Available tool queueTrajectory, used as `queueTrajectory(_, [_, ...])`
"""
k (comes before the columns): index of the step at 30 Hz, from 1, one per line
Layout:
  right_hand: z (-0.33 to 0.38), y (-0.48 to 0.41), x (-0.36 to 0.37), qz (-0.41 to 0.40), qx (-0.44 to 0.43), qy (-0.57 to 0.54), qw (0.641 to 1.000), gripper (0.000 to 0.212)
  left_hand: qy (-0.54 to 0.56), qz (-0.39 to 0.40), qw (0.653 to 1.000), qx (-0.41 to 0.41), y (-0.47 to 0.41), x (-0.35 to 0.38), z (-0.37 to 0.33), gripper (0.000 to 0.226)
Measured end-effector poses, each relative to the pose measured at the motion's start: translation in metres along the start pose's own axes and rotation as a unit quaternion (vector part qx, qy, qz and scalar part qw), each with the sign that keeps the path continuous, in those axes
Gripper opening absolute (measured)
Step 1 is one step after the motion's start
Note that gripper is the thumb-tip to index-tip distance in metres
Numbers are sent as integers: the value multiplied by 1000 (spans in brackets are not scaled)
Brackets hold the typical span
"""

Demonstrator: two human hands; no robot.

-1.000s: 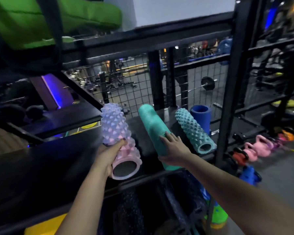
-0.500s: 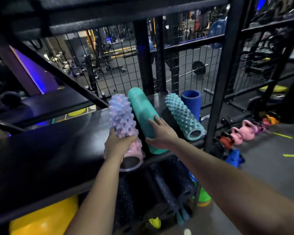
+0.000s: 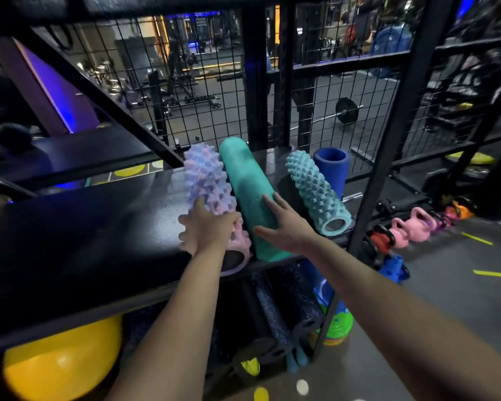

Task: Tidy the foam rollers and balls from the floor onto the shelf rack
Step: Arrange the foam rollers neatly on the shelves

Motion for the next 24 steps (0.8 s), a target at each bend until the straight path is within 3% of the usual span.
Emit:
queueTrajectory(9, [-2, -2, -7, 73, -12, -15, 997, 100, -51, 0, 998, 34, -11, 6, 4, 85])
queueTrajectory(11, [2, 2, -22, 35, 4, -45, 998, 87, -84, -4, 995, 56, -7, 7, 4, 79])
queueTrajectory(12, [-1, 5, -31, -34, 6, -50, 998, 73, -97, -3, 993, 65, -8, 9, 5, 76])
queueTrajectory(14, [-23, 11, -50, -174, 53, 28, 983, 49, -111, 6, 991, 72, -12, 9, 7, 72])
queueTrajectory(15, [-37, 14, -56, -180, 91, 94, 975, 51, -118, 11, 990, 76, -17, 9, 9, 73])
queueTrajectory(17, [-62, 25, -57, -85, 182, 170, 965, 71, -133, 24, 987, 89, -25, 6, 13, 79])
queueTrajectory(19, [-78, 30, -50, -52, 216, 138, 965, 75, -139, 29, 985, 97, -30, 4, 18, 82])
queueTrajectory(24, [-71, 23, -43, -143, 174, -28, 974, 70, -150, 10, 984, 95, -30, 3, 21, 82])
Point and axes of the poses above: each hand's wrist, its own y-axis away from the middle knuckle, its own x-axis out of the palm, z = x × y, the point moved 2 cm from there along -y, towards the middle knuckle, and after that the axes turned 13 degrees about -x, right-handed, at the moved point
